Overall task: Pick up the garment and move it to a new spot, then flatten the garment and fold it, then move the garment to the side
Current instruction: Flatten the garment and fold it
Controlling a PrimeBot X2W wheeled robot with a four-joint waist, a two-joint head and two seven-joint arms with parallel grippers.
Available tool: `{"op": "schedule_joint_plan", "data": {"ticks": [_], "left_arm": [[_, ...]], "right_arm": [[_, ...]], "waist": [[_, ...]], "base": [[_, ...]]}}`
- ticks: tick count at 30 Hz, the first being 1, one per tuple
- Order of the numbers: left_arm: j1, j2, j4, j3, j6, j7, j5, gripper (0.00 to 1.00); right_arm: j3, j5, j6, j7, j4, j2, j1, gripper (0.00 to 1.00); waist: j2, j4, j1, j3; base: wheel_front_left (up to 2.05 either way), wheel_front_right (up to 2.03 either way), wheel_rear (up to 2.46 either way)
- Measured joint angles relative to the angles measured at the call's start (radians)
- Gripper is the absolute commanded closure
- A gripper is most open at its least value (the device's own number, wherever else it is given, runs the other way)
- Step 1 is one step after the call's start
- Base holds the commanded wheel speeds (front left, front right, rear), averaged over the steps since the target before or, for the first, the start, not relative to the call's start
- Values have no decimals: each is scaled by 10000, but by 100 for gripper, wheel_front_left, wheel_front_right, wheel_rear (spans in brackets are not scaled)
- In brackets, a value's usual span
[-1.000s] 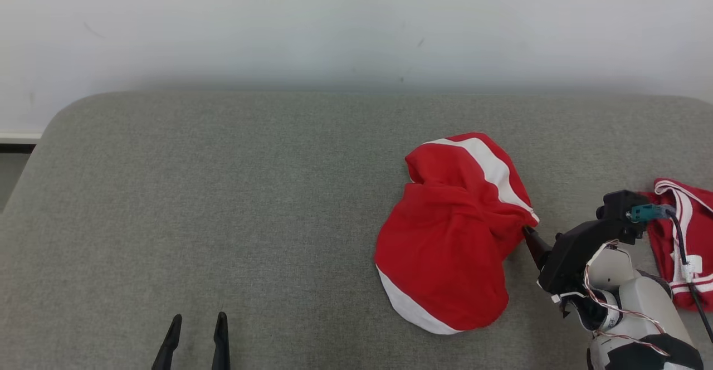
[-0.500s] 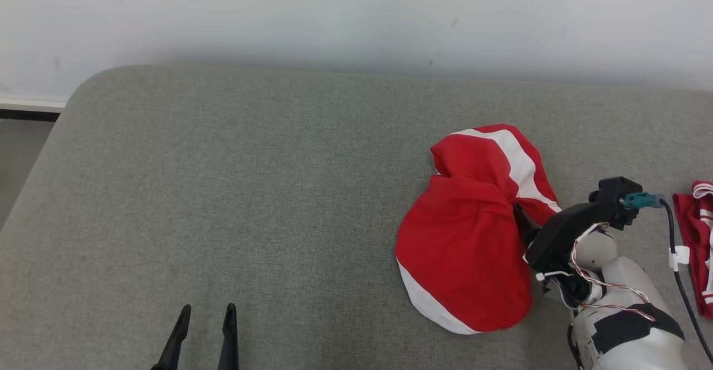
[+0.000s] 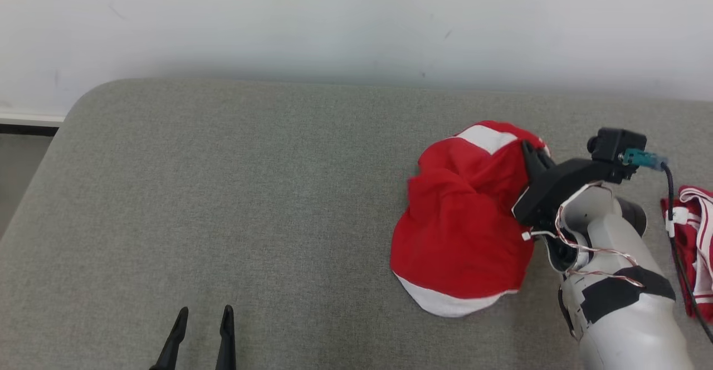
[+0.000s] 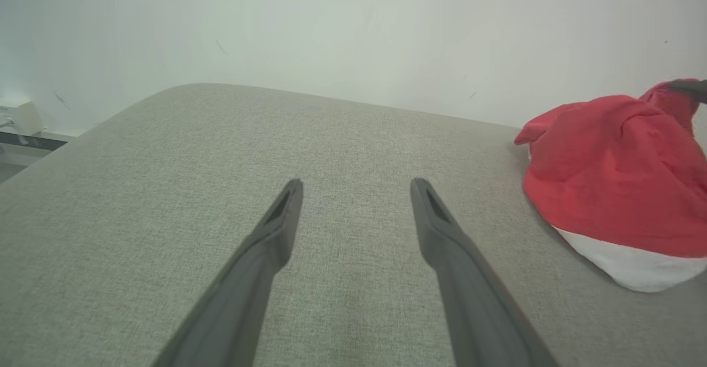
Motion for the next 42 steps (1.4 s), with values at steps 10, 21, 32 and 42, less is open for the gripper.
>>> {"op": "schedule_joint_plan", "data": {"ticks": [10, 21, 32, 42], "left_arm": [[182, -2, -33, 40, 67, 0, -77, 0], [198, -4, -109, 157, 104, 0, -71, 0], [210, -4, -173, 25, 146, 0, -134, 0], [171, -6, -167, -42, 174, 0, -167, 0]], "right_arm": [[1657, 1174, 0, 602, -2631, -2, -464, 100], [3434, 4119, 0, 570, -5141, 10, -1520, 100], [349, 1039, 0, 690, -2006, -159, 88, 100], [-2541, -2268, 0, 1051, -2059, -109, 1908, 100]], "waist": [[0, -243, -1, -428], [0, -399, 0, -434], [0, -490, 0, -284], [0, -615, 0, -87]], "base": [[0, 0, 0], [0, 0, 0], [0, 0, 0], [0, 0, 0]]}}
